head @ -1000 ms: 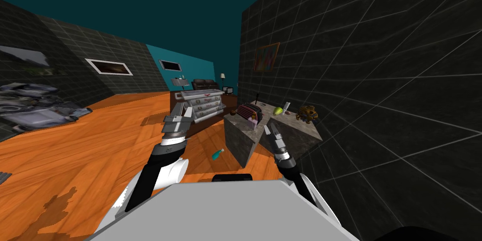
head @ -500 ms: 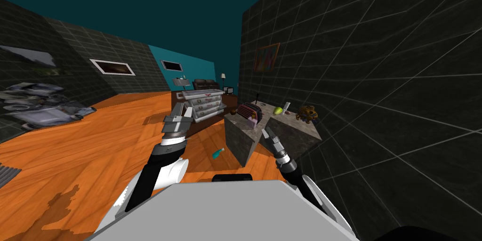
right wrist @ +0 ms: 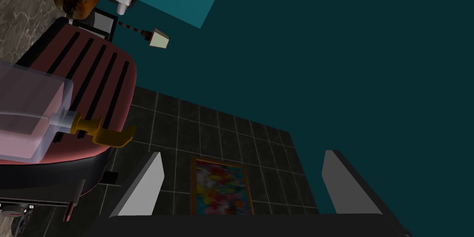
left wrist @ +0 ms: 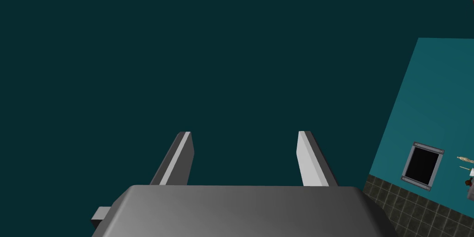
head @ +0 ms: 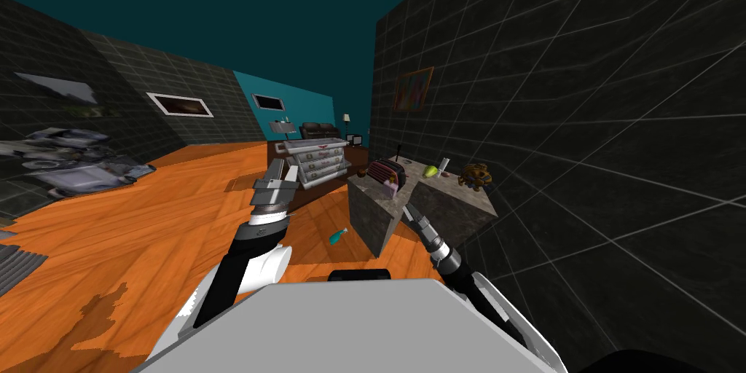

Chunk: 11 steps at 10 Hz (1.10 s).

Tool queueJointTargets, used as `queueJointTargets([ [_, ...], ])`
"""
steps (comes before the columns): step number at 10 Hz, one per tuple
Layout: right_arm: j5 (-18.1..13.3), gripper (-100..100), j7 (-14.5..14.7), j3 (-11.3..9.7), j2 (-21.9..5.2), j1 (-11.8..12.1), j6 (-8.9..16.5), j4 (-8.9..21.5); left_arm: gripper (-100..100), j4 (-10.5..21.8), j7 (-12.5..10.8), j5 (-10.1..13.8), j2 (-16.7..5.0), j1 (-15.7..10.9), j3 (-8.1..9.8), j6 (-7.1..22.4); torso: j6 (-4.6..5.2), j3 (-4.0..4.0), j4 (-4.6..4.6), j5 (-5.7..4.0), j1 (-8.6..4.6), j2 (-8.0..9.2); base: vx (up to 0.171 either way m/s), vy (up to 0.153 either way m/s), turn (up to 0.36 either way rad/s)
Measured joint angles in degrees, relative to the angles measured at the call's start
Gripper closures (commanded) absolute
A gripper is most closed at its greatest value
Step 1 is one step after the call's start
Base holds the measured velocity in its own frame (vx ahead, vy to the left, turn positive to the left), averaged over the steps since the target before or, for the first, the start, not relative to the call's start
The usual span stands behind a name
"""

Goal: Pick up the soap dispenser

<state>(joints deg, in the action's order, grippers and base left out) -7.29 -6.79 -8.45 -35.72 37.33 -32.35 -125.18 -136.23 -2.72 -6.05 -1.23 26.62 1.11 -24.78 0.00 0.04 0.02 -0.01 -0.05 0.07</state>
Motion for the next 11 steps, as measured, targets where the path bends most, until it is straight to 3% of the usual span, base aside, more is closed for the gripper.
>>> queueJointTargets([
  [10, -2.42, -100, -1.59, -1.97, -15.47, 2.45, -0.19, 2.76, 0, 0.0, 0.0, 0.0, 0.0, 0.0, 0.0, 0.0, 0.0, -0.05, -0.02, 0.01, 0.03, -0.08, -0.004, -0.003, 0.032],
  [11, -2.74, -100, -2.07, -2.42, -17.25, 1.91, -0.42, 4.29, 0, 0.0, 0.0, 0.0, 0.0, 0.0, 0.0, 0.0, -0.01, -0.06, -0.02, 0.0, 0.03, -0.1, 0.004, -0.001, 0.027],
])
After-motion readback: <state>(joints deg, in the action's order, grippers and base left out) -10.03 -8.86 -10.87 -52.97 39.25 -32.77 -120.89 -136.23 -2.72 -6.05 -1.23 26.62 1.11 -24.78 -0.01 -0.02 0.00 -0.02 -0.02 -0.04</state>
